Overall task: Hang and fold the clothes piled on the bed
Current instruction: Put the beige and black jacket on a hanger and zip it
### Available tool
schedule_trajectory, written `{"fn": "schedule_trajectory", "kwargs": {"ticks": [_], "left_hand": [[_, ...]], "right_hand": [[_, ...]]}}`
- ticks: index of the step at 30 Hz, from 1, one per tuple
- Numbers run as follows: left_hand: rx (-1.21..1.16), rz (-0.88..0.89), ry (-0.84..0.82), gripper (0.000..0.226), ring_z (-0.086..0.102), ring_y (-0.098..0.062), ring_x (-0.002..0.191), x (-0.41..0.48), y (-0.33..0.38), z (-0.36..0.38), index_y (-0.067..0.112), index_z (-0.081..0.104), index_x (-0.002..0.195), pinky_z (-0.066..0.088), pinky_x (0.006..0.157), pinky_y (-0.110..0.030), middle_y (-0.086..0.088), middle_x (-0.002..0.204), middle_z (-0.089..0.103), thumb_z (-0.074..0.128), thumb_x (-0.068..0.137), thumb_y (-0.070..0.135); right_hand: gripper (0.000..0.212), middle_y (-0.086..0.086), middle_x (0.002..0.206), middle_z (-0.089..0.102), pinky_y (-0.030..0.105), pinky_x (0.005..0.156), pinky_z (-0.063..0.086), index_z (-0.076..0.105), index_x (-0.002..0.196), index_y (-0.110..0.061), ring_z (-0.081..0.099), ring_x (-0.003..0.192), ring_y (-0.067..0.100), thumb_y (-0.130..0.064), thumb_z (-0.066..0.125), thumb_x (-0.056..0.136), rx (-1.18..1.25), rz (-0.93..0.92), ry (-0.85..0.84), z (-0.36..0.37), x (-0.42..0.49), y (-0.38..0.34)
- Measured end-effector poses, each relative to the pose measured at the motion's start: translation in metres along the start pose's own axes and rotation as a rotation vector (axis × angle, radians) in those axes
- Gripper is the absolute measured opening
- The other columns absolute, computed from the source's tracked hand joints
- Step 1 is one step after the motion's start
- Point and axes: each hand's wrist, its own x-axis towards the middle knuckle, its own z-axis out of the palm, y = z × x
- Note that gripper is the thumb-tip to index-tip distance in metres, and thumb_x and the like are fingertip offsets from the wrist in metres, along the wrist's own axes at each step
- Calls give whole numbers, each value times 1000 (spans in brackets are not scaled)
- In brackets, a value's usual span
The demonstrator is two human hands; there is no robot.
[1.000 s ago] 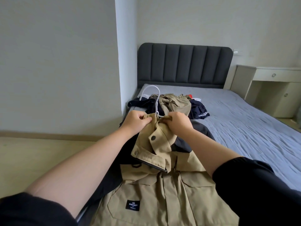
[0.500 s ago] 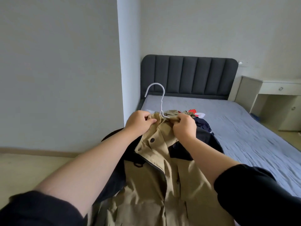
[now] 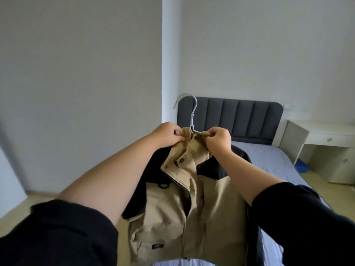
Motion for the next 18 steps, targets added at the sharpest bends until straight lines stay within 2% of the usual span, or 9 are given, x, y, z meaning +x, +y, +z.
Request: {"fn": "schedule_trajectory", "kwargs": {"ticks": [3,6,8,10,12,14,16,18], "left_hand": [[-4,-13,-40,23,60,-15,72,-13,-2,-53,10,68,79,44,68,-27,1,73,66,69,85,32],[159,-39,89,28,60,-21,80,-48,-27,-58,12,69,92,44,69,-32,-1,82,67,61,89,39],[244,-76,118,27,60,-22,84,-72,-51,-52,17,69,98,42,67,-30,1,86,67,58,91,41],[253,-174,78,29,59,-22,84,-88,-77,-52,18,68,93,38,64,-28,5,82,63,58,90,45],[157,-279,14,33,59,-19,78,-97,-99,-59,19,66,80,40,63,-28,5,77,61,62,85,51],[105,-301,0,39,58,-16,68,-103,-110,-64,19,60,67,38,58,-28,3,68,60,64,82,55],[159,-297,77,47,54,-14,60,-108,-112,-67,16,55,61,33,51,-27,2,61,56,63,81,58],[226,-307,207,49,50,-12,55,-110,-112,-67,15,55,60,27,48,-26,4,57,52,63,81,58]], "right_hand": [[31,-9,63,62,9,47,37,62,60,-27,58,65,7,-3,62,80,97,-41,24,-6,-6,-42],[29,-7,65,63,12,49,39,62,61,-27,59,66,7,-6,67,82,109,-24,0,7,-24,-52],[29,-5,65,63,13,50,39,62,62,-26,59,66,8,-6,67,82,100,2,-28,23,-40,-46],[29,-4,64,62,15,50,38,62,61,-25,57,64,9,-5,67,81,91,20,-36,38,-53,-39],[30,-4,62,61,15,49,38,61,59,-24,56,63,9,-4,65,81,88,31,-35,50,-62,-32],[31,-5,63,61,15,50,38,61,60,-25,56,64,9,-3,64,81,95,47,-47,58,-65,-32],[29,-4,65,61,18,51,39,61,61,-24,56,67,12,-4,63,82,74,43,-93,62,-63,-37],[23,-3,72,63,20,55,42,64,71,-21,58,74,16,-3,58,83,35,39,-177,64,-58,-41]]}}
